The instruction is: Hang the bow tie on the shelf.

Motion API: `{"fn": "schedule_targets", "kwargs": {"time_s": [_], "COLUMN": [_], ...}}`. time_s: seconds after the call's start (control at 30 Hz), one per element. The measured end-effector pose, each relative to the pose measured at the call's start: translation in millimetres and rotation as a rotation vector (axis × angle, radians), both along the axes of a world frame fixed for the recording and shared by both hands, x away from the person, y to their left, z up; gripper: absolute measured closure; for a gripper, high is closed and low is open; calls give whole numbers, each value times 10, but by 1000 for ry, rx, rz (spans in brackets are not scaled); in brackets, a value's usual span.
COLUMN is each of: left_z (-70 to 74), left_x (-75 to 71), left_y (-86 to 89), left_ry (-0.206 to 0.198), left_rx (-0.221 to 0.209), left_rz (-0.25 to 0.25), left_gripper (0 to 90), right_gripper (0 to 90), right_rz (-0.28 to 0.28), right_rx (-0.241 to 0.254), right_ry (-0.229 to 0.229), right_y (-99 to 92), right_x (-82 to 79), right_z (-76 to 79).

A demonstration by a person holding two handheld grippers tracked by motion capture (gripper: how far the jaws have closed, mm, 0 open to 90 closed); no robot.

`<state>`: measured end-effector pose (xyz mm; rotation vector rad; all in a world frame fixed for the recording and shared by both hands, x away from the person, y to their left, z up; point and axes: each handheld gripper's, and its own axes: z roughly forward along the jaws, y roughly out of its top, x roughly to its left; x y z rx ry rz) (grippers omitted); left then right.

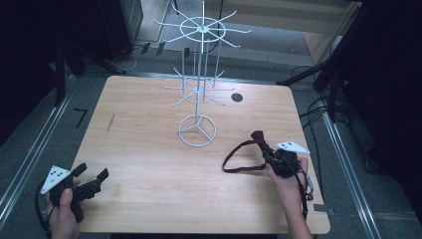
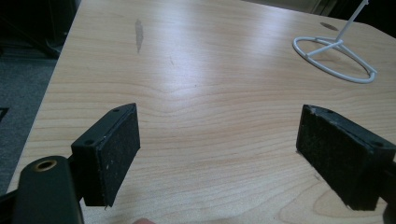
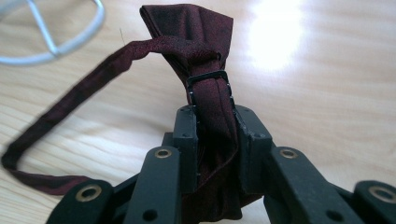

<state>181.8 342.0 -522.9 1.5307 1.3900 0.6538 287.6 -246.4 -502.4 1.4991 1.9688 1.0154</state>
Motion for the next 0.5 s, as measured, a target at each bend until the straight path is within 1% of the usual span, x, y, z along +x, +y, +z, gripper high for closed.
{"fn": "schedule_targets", "kwargs": {"time_s": [0.17, 0.3, 0.33, 0.5], "left_z": [0, 0, 0, 1], "left_x": [0, 0, 0, 0], "left_y": [0, 1, 1, 3], "left_ry": [1, 0, 1, 1], "left_rx": [0, 0, 0, -1], "left_rz": [1, 0, 1, -1], "left_gripper": [144, 144, 144, 144], "right_gripper": [740, 740, 741, 740], "right_rz": [30, 56, 64, 83], "right_rx": [14, 18, 19, 28], "right_ry": [-61, -89, -103, -141], "right_y": [95, 176, 200, 277], "right_x": [-30, -41, -45, -59], "right_z": [162, 274, 308, 429]}}
